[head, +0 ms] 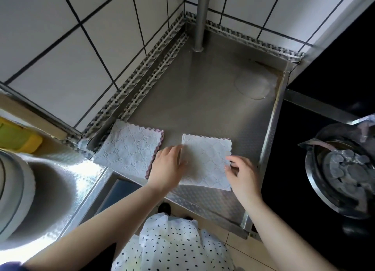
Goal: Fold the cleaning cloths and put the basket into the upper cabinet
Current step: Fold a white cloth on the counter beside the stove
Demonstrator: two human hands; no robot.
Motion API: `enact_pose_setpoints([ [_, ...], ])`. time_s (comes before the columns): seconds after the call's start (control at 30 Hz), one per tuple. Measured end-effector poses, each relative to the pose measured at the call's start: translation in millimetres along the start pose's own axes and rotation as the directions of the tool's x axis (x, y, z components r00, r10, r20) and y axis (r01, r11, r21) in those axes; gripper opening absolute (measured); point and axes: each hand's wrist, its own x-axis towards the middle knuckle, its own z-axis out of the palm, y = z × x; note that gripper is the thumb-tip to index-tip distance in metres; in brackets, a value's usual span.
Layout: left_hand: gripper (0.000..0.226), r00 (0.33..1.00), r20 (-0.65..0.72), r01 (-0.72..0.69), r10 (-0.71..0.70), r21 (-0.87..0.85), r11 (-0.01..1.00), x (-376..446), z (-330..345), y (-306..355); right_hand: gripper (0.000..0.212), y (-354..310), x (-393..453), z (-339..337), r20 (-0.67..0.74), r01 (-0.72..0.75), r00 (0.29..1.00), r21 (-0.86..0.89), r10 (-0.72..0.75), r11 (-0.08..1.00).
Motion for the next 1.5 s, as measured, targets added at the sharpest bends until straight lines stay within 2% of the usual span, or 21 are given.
enact_pose_setpoints([
  [0.07,0.033,0.993,0.084,0.087,-0.077,-0.123,0.989,6.8,-9.5,4.4,0.027,-4.6,1.3,1.9,0.024,-0.104,0.994,0.074,0.103,0.992],
  [0.17,0.013,0.986,0.159,0.096,-0.055,-0.263,0.960,12.8,-20.1,17.7,0.027,-13.3,8.7,1.8,0.070,-0.289,0.957,0.270,0.281,0.918],
  [0.23,0.019,0.989,0.137,0.103,-0.063,-0.305,0.947,13.3,-24.2,24.2,0.025,-16.3,13.6,2.0,0.119,-0.358,0.934,0.316,0.337,0.879],
  [0.33,0.040,0.981,0.139,0.177,-0.133,-0.377,0.909,11.1,-27.4,24.7,0.024,-21.4,13.8,4.7,0.181,-0.433,0.901,0.380,0.394,0.817],
  [0.4,0.042,0.984,0.112,0.175,-0.140,-0.422,0.890,8.6,-32.7,21.6,0.023,-30.7,8.2,5.6,0.227,-0.479,0.878,0.430,0.421,0.765],
  [0.57,0.034,0.989,-0.043,0.111,-0.138,-0.391,0.914,3.7,-89.5,-3.5,0.028,-78.8,-2.2,25.6,0.373,-0.505,0.862,0.583,0.343,0.636],
  [0.73,0.036,0.983,-0.127,0.097,-0.132,-0.256,0.962,-2.3,-149.7,-53.5,0.028,-136.8,2.4,68.4,0.459,-0.477,0.859,0.557,0.226,0.680],
  [0.87,0.044,0.983,-0.108,0.137,-0.147,-0.093,0.986,-3.0,-160.3,-90.4,0.028,-163.0,5.2,100.7,0.467,-0.412,0.867,0.481,0.171,0.774],
  [1.03,0.052,0.990,-0.072,0.121,-0.123,-0.024,0.992,-1.7,-148.4,-112.2,0.034,-160.2,9.6,118.9,0.432,-0.286,0.893,0.327,0.127,0.900],
  [1.13,0.048,0.994,-0.067,0.094,-0.091,0.046,0.995,-4.1,-140.2,-113.1,0.036,-154.9,9.8,125.5,0.410,-0.188,0.908,0.211,0.088,0.959],
  [1.17,0.046,0.995,-0.080,0.073,-0.065,0.110,0.991,-7.6,-137.3,-110.7,0.036,-153.2,8.9,126.9,0.377,-0.137,0.924,0.165,0.066,0.977],
  [1.23,0.044,0.990,-0.120,-0.044,0.078,0.263,0.964,-14.1,-130.3,-107.6,0.039,-154.6,5.0,129.8,0.251,0.008,0.968,0.033,-0.016,0.999],
  [1.3,0.042,0.967,-0.099,-0.184,0.236,0.372,0.910,-18.5,-122.5,-104.6,0.048,-156.4,-0.9,131.2,0.132,0.226,0.969,-0.140,-0.208,0.964],
  [1.37,0.048,0.959,-0.025,-0.241,0.281,0.446,0.862,-15.5,-115.2,-103.7,0.057,-155.0,-6.0,138.8,0.216,0.422,0.904,-0.309,-0.369,0.852],
  [1.43,0.051,0.969,0.033,-0.232,0.246,0.472,0.850,-10.2,-106.8,-108.0,0.060,-151.7,-12.0,148.8,0.344,0.518,0.851,-0.423,-0.397,0.743],
  [1.5,0.051,0.981,0.068,-0.193,0.182,0.448,0.873,-6.6,-102.0,-113.5,0.061,-147.8,-13.4,153.6,0.403,0.513,0.851,-0.495,-0.338,0.701],
])
